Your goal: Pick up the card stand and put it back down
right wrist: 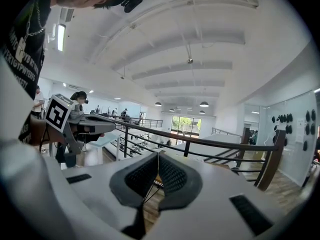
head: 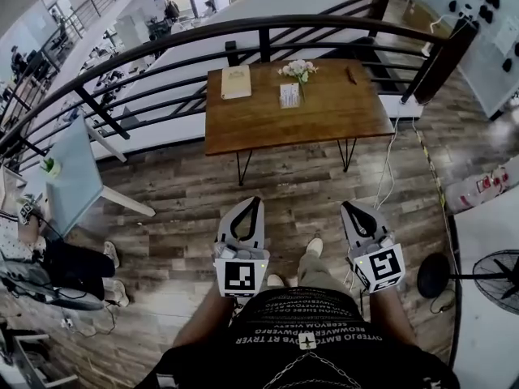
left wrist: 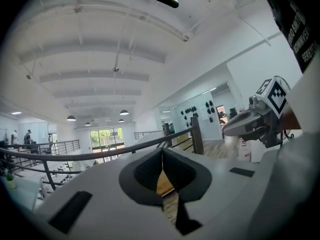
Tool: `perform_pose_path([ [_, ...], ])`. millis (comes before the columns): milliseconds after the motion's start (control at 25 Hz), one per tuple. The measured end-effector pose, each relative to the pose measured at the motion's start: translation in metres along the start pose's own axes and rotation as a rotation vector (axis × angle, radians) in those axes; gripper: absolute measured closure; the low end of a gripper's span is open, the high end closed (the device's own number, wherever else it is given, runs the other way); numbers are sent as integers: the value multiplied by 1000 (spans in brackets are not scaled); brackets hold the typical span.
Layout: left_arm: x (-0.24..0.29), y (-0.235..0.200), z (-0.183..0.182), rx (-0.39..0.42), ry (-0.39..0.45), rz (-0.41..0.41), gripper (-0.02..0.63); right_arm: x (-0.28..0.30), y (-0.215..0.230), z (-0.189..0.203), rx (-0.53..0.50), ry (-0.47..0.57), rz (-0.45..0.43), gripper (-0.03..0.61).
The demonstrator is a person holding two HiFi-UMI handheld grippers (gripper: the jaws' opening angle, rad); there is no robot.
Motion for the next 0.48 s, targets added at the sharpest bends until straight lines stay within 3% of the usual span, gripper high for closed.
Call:
perform_pose_path([
  [480, 93, 6, -3, 21, -17, -16, 586, 60, 72, 10, 33, 0, -65, 561],
])
Point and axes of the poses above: the fingertips, and each gripper's own axes: x forward along the fingers, y to its right, z out of its underside, the point moved 1 cm from there along -x, backward along the fingers, and after that the axes turned 2 degrees about -x, right-handed, at the moved point
